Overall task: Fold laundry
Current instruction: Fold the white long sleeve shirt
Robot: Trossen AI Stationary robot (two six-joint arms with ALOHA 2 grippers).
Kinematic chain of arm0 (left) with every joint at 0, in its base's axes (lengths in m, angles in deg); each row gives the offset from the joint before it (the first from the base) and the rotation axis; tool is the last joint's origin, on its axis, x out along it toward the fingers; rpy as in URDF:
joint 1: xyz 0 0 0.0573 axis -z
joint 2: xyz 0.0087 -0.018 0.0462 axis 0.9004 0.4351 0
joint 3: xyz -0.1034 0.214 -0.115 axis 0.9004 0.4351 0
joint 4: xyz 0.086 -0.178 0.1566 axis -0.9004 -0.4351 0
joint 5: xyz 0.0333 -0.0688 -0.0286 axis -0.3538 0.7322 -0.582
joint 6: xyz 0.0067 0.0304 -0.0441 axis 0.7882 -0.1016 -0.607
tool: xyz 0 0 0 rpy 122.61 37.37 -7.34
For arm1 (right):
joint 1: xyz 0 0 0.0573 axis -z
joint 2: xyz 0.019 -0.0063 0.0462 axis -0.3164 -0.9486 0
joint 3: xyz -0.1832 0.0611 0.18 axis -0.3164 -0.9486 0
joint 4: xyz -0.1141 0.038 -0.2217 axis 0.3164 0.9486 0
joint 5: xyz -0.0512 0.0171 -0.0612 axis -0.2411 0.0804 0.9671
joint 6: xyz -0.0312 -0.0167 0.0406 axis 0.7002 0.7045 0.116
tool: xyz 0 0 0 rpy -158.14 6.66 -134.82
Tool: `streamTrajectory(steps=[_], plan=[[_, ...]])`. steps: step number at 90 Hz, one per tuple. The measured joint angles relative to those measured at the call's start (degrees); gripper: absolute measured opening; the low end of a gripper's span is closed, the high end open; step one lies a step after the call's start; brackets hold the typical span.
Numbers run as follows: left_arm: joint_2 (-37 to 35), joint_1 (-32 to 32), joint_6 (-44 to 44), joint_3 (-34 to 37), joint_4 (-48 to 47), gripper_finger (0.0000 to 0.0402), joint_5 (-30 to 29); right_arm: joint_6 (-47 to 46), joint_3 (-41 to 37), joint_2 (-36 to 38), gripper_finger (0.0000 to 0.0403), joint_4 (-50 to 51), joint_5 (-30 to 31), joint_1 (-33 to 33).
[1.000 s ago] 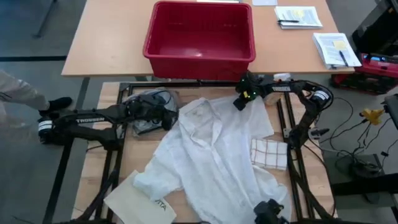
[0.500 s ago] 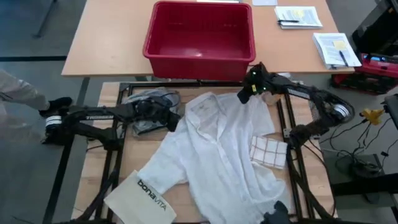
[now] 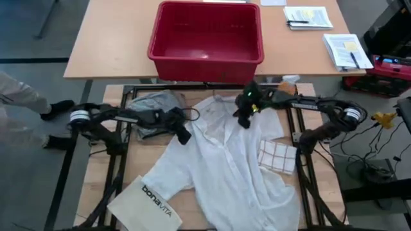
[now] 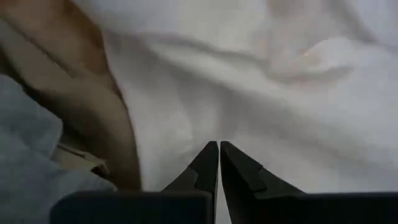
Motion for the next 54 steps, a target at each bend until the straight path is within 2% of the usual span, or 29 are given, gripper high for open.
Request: streamTrajectory(steps=[19, 35, 44, 54], plan=[[7.4, 0.0, -2.4, -0.3, 2.1, 0.0000, -1.8, -2.1, 0.0, -4.2, 0.0000, -9.1, 1.4, -7.0], [7.4, 0.1, -8.5, -0.3, -0.2, 0.0000, -4.2, -7.8, 1.7, -9.5, 0.0006, -13.4, 2.4, -7.6], [5.9, 0.1, -10.3, -0.3, -4.3, 0.0000, -4.6, -7.2, 4.6, -13.1, 0.0035, -13.7, 2.3, -7.6], [3.4, 0.7, -10.5, -0.1, -8.9, 0.0000, -4.8, -7.2, 9.5, -17.8, 0.0092, -14.3, 0.3, -7.6]])
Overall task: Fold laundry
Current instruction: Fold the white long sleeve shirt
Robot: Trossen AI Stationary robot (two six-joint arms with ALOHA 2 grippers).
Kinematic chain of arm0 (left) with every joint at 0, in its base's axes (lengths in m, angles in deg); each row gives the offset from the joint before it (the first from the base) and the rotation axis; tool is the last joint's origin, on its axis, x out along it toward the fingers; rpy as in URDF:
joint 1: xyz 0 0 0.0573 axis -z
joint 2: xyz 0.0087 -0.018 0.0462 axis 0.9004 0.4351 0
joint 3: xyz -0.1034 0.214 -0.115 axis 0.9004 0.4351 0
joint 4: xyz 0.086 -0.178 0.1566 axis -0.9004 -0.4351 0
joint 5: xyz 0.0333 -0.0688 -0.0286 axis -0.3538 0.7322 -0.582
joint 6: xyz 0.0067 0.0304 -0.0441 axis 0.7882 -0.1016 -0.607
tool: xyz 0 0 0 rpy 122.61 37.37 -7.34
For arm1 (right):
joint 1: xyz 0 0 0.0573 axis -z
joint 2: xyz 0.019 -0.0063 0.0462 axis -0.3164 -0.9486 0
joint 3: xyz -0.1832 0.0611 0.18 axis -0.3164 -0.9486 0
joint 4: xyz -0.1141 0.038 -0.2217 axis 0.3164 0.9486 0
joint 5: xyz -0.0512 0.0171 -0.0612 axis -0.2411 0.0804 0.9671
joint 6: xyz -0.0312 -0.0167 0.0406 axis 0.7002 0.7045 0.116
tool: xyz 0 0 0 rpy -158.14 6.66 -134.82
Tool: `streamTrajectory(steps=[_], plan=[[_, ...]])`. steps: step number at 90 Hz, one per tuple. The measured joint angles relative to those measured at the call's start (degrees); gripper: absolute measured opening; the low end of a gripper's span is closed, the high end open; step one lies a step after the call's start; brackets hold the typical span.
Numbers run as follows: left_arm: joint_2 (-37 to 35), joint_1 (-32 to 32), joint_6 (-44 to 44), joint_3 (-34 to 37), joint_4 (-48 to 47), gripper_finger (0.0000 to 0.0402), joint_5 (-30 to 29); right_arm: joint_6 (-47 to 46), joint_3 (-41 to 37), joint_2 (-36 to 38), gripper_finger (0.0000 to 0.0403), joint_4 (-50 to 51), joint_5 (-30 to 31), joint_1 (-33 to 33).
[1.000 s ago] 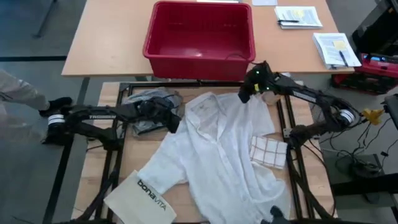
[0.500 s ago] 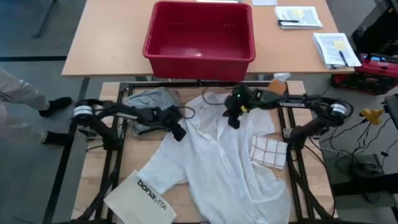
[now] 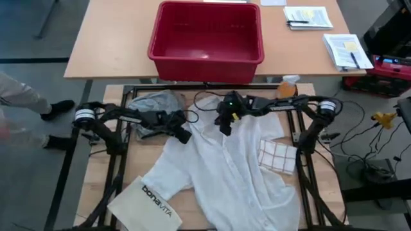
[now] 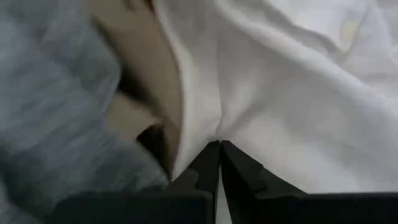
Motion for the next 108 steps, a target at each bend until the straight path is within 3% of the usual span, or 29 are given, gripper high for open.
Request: streamTrajectory(steps=[17, 36, 81, 93, 108], plan=[[-4.4, 0.3, -0.2, 0.4, -2.9, 0.0000, -0.5, -1.3, 9.7, -9.2, 0.0186, 1.3, -0.9, 0.0], [-6.2, 0.3, -0.5, 0.5, -3.0, 0.0000, -1.3, -4.7, 17.2, -17.1, 0.0209, 1.4, -2.5, 0.1], [-6.4, 0.6, 0.0, 1.3, -2.6, 0.0000, -1.7, 0.3, 19.2, -18.4, 0.0149, 8.4, -2.4, 0.0], [-7.9, 1.1, -0.5, 1.3, -1.6, 0.0000, -2.5, -6.9, 19.7, -17.1, 0.0122, 6.8, -2.3, -0.8], [-10.9, 1.4, 1.9, 1.3, 1.3, 0.0000, -2.3, -11.4, 19.2, -15.8, 0.0068, 5.6, 12.2, -4.9]])
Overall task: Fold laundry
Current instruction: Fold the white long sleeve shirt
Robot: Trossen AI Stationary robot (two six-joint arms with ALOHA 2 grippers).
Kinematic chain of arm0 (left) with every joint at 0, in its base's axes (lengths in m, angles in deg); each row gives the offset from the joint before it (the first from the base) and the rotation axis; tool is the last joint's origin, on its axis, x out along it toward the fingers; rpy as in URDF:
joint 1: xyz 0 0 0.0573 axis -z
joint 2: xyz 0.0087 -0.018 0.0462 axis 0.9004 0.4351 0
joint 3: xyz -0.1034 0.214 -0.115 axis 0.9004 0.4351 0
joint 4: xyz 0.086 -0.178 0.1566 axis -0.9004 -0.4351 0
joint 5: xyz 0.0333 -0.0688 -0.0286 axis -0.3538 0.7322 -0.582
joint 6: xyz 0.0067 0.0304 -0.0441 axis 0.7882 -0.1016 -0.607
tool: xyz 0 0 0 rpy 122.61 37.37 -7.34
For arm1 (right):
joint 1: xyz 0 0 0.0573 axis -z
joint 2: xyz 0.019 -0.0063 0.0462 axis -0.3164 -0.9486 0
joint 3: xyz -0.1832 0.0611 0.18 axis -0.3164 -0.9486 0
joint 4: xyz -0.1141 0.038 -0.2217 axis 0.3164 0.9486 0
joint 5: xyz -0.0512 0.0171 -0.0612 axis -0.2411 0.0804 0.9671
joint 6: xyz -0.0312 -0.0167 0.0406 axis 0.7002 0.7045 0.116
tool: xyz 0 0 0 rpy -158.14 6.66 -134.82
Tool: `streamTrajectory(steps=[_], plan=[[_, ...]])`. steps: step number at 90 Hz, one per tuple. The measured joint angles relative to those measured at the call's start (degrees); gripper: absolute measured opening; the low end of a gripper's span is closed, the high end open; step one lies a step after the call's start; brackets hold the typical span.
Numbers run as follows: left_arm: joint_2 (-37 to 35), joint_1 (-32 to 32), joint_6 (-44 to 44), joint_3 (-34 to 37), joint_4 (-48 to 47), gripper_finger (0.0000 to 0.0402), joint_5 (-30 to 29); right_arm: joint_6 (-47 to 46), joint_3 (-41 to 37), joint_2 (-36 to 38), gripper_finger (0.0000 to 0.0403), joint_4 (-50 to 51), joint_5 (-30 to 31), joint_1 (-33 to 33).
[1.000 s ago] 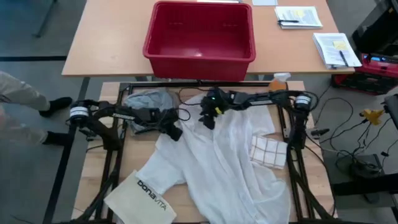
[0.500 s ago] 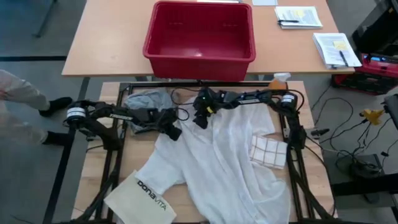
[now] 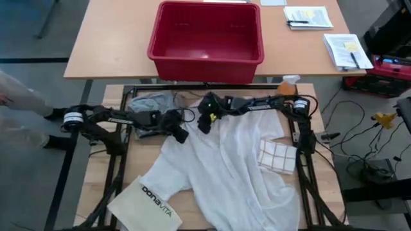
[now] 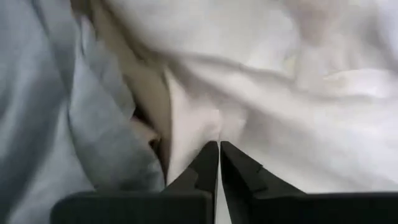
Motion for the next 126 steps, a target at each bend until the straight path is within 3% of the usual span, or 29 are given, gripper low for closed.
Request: streamTrajectory(steps=[14, 27, 38, 48, 59, 77, 97, 126], plan=[[-3.2, 0.4, 3.4, 0.0, 0.6, 0.0000, 1.1, -6.8, -0.4, -0.4, 0.0081, -3.1, 3.9, -1.3], [-6.8, 0.4, 5.1, 0.9, 0.6, 0.0000, 1.2, -11.8, -0.8, -0.7, 0.0157, -1.4, 8.0, -1.9], [-9.9, 0.4, 6.2, 2.6, 0.5, 0.0000, 2.4, -13.3, -0.8, -0.7, 0.0225, 0.2, 5.5, -2.3], [-12.4, 0.4, 7.9, 4.2, 0.7, 0.0000, 3.9, -16.1, -0.9, -0.7, 0.0250, 4.1, 5.9, -2.3], [-14.7, 0.4, 8.1, 5.9, 0.8, 0.0000, 4.3, -16.5, -1.0, -0.7, 0.0242, 3.6, 4.1, -2.0], [-16.0, 0.4, 9.0, 7.0, 0.7, 0.0000, 4.6, -19.7, -1.0, -0.7, 0.0193, 3.1, -4.0, -2.5], [-16.0, 0.4, 10.3, 7.0, 0.8, 0.0000, 5.1, -30.9, -1.2, -1.3, 0.0152, 1.0, 9.3, -4.4], [-16.1, 0.5, 13.6, 7.0, 0.6, 0.0000, 8.3, -35.0, -1.4, -5.5, 0.0166, -2.8, 15.9, -6.8]])
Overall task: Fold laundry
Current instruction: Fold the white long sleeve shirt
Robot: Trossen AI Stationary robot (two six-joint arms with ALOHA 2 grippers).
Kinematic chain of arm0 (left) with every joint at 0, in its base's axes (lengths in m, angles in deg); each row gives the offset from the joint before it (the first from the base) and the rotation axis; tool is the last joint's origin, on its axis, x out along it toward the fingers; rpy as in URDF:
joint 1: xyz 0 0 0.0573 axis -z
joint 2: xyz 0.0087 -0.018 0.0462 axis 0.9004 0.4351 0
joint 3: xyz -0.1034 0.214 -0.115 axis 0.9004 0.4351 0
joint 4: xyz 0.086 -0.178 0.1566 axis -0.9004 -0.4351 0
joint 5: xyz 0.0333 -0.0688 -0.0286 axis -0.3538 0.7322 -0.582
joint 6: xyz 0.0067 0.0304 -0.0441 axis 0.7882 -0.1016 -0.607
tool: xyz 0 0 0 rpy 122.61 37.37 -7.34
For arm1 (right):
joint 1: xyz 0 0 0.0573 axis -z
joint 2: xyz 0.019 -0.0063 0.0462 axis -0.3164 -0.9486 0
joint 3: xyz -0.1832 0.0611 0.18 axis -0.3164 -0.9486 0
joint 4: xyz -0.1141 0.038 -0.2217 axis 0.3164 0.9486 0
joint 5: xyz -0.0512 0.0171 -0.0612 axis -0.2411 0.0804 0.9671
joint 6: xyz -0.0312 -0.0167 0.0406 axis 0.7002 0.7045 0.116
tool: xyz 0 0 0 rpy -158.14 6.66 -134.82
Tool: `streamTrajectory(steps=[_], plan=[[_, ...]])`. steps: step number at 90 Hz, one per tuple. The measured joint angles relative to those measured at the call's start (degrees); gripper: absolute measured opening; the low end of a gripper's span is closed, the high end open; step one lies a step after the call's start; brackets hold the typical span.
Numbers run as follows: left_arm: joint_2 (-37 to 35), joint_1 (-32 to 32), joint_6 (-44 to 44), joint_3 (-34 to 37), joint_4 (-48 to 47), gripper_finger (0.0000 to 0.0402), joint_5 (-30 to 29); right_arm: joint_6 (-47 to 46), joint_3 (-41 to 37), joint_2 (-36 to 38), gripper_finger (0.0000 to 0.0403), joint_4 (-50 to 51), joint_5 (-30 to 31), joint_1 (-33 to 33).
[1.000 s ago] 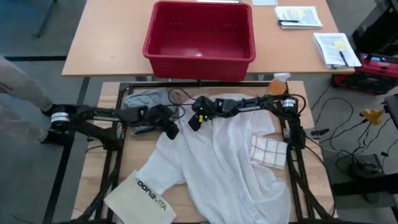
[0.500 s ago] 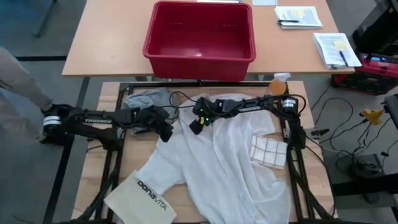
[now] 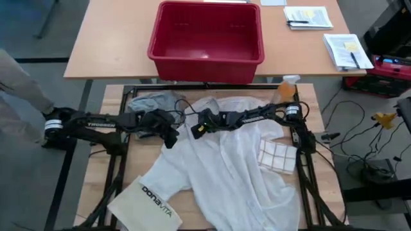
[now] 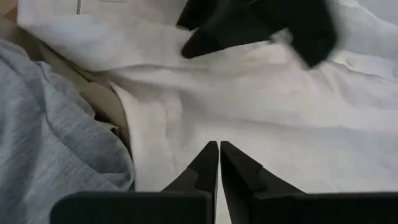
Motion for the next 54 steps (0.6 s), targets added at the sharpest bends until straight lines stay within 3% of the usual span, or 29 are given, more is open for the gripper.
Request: streamTrajectory(steps=[17, 41, 54], plan=[[0.0, 0.1, 1.6, 0.0, 0.0, 0.0000, 1.3, -0.4, 0.1, -0.9, 0.0154, -0.9, -0.2, -0.1], [-0.1, 0.1, 2.9, 0.0, 0.0, 0.0000, 2.0, 2.9, 0.0, 2.4, 0.0020, 0.4, -0.4, -0.3], [-0.1, 0.1, 3.1, 0.0, 0.0, 0.0000, 2.0, 7.2, 0.0, 4.9, 0.0017, 1.8, 0.1, 0.3]])
